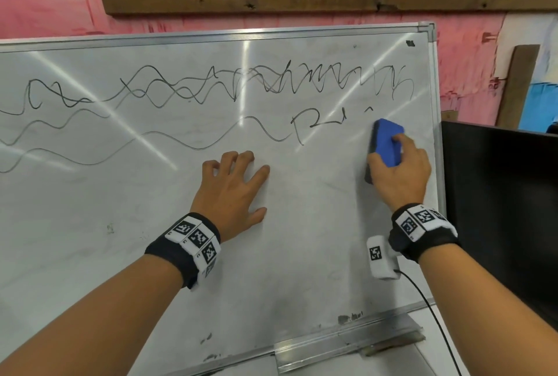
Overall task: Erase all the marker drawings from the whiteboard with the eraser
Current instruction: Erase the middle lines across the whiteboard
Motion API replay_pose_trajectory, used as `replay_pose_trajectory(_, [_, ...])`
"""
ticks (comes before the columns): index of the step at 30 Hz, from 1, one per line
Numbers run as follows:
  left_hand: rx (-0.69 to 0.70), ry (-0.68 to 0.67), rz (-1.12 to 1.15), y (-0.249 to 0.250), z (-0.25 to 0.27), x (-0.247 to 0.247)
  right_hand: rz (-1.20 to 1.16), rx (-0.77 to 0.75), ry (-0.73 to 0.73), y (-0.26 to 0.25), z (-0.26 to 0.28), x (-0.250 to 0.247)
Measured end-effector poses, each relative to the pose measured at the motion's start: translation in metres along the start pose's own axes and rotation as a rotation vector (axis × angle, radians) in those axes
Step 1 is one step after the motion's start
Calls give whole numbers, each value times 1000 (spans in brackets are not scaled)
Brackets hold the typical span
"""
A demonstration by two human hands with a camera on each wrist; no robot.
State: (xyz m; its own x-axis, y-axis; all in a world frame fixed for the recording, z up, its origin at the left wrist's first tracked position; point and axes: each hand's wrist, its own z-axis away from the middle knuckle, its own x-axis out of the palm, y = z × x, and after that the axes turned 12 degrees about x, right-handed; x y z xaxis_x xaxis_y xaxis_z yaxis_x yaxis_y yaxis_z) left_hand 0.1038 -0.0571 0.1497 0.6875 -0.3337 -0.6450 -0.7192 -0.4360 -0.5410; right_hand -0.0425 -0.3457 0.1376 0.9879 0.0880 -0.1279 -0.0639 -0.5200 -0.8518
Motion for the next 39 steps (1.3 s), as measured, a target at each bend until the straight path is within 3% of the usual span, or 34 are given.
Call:
replay_pose_trajectory(3, [-15, -4, -3, -3, 4, 0, -10, 75, 7, 9, 7, -6])
replay_pose_trajectory(8, [-22, 2, 12, -2, 0, 0, 38, -81, -96, 14, 25, 1])
replay_pose_trajectory(13, [-33, -5, -3, -8, 3, -3, -29, -23, -16, -22, -4, 9])
replay_pose_trajectory(16, [-47, 0, 8, -12, 9, -2, -4, -88, -50, -41, -11, 16])
replay_pose_trajectory(21, [-45, -11, 12, -12, 17, 1, 10, -198, -106, -17, 11, 15])
replay_pose_trajectory(26, [-32, -10, 14, -13, 16, 0, 11, -194, -52, -42, -3, 22])
replay_pose_trajectory(32, [-48, 5, 27, -13, 23, 3, 71, -333, -176, -31, 21, 29])
replay_pose_trajectory(39, [-60, 7, 20, -19, 28, 0, 30, -236, -91, -51, 13, 33])
